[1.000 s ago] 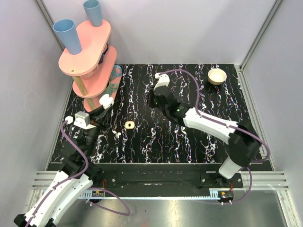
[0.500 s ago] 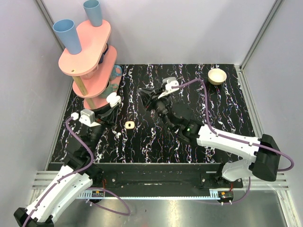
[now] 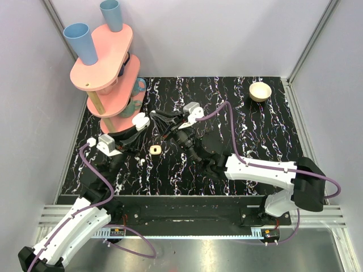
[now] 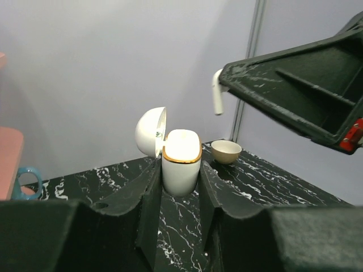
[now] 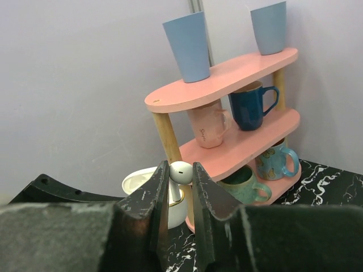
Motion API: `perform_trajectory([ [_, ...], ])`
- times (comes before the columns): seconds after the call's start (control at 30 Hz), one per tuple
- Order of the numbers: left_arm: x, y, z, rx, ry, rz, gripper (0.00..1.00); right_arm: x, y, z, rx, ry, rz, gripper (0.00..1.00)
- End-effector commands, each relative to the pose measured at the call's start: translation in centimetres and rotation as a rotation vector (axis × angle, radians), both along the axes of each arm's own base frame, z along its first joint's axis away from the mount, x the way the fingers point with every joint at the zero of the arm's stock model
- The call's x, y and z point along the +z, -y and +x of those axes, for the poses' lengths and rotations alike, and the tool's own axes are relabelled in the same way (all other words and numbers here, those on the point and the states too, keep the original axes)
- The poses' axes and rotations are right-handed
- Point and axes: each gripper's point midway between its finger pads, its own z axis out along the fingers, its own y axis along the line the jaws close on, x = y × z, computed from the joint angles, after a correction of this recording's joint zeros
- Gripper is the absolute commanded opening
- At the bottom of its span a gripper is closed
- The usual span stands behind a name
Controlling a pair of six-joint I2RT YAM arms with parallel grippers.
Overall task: Insert the wireless bluetooth earbuds into the charging case
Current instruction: Insert the left earbud into the left side groove of the charging case.
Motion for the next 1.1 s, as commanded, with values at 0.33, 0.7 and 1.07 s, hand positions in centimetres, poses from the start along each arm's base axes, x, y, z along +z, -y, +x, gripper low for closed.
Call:
perform_trajectory([
  [0.33, 1.8, 1.3, -1.3, -0.093, 0.104, -0.020, 0.00, 3.6, -2.0, -2.5, 0.104, 0.100, 0.075, 0.09],
  [0.7, 2.1, 1.3, -1.4, -0.097, 0.113, -0.023, 0.00, 2.4, -3.7, -3.1, 0.152, 0.079, 0.048, 0.09],
  [1.07, 2.5, 0.9, -1.6, -0.084, 0.124, -0.031, 0.00, 1.6, -4.3, -3.2, 0.160, 0.070, 0.037, 0.09],
])
